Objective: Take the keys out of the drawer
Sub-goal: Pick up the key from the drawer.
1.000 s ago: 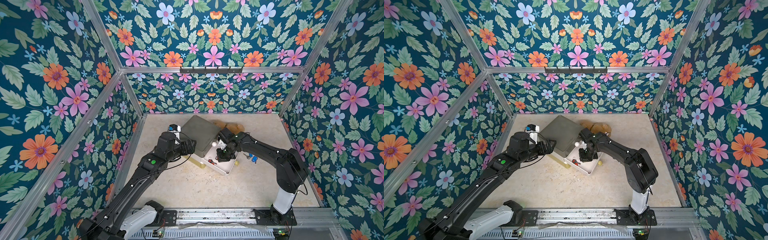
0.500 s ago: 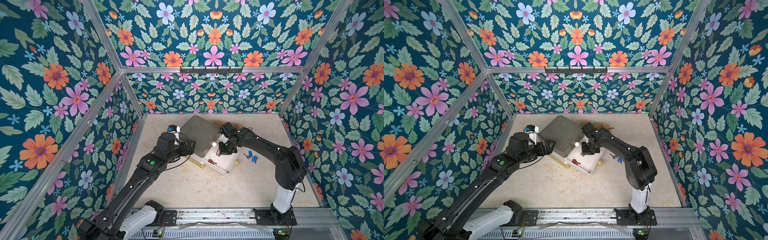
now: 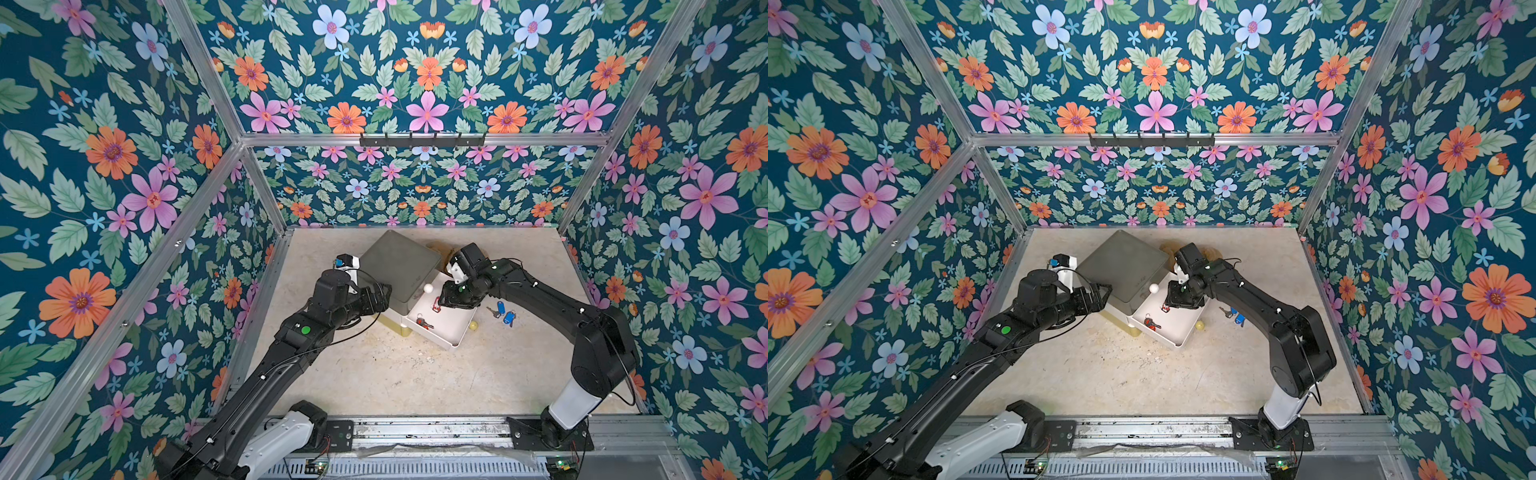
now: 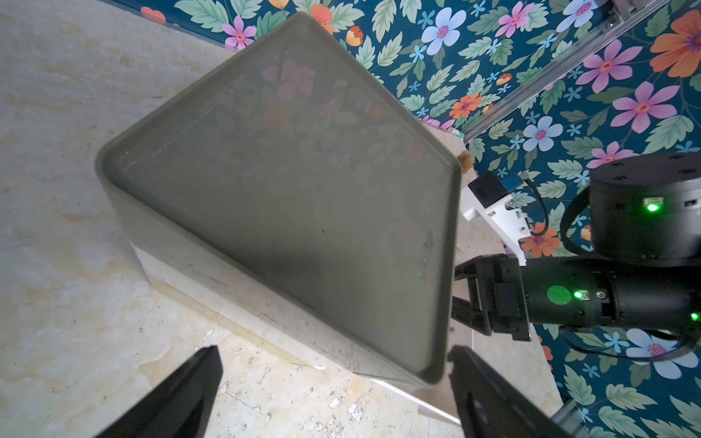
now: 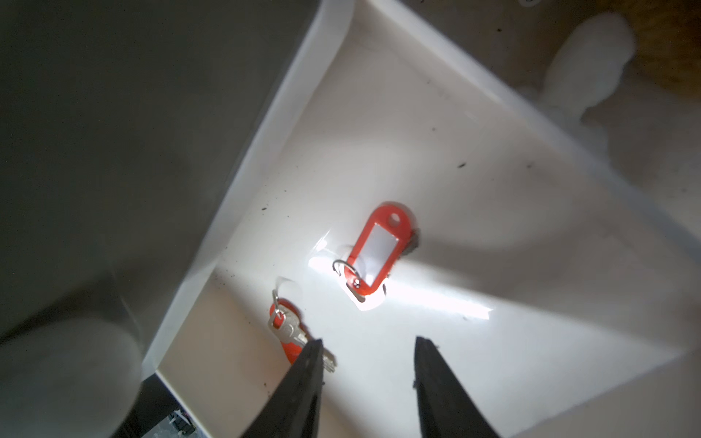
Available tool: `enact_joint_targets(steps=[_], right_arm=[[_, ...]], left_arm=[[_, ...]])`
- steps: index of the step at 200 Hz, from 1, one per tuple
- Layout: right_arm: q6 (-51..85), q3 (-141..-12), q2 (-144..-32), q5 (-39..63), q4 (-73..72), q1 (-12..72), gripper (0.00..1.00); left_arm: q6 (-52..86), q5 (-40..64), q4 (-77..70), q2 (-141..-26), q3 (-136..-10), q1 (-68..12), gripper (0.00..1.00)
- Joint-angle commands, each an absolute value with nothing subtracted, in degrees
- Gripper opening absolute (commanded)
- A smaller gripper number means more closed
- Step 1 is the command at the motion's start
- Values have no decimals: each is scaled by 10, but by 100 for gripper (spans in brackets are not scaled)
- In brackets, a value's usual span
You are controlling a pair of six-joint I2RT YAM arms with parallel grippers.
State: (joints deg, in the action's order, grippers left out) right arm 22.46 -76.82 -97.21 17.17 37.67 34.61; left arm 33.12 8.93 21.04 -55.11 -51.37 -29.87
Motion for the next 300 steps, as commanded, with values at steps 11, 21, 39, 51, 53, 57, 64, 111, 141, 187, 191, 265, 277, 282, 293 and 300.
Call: enact_joint_targets(steps=[11,21,39,51,53,57,64,111,141,187,191,265,277,282,293,300], right_arm=[[177,-760,-967,194,327,346,43],[163,-756,-966,193,319,346,42],[141,-742,-965,197,295,347,41],[127,-728,-964,202,274,347,40],[125,-727,-964,202,272,347,40],[121,-723,-964,202,265,347,40],[113,-716,-964,204,253,347,39],[54,-655,-922,217,161,353,36],[14,-613,-899,224,110,353,36],[-97,-538,-867,260,42,352,39],[-101,-535,-865,257,37,352,39],[-160,-573,-909,275,60,329,39],[-164,-579,-915,276,63,329,39],[-164,-581,-918,276,63,329,39],[-166,-584,-923,275,64,329,39],[-166,-585,-926,274,65,329,39]], left_arm=[[346,102,179,-553,-507,-299,99],[348,105,176,-556,-507,-299,99],[351,108,166,-557,-502,-299,99],[355,115,157,-559,-497,-299,99],[356,116,156,-559,-496,-299,99],[356,118,154,-560,-495,-299,99],[357,121,154,-562,-494,-299,99],[358,116,154,-560,-487,-299,99],[356,116,153,-562,-487,-299,99],[355,115,158,-561,-490,-299,99],[355,115,158,-560,-490,-299,99],[351,109,170,-547,-486,-299,99],[351,108,172,-546,-486,-299,99],[350,107,173,-546,-486,-299,99],[349,107,173,-547,-487,-299,99],[348,106,173,-547,-486,-299,99]])
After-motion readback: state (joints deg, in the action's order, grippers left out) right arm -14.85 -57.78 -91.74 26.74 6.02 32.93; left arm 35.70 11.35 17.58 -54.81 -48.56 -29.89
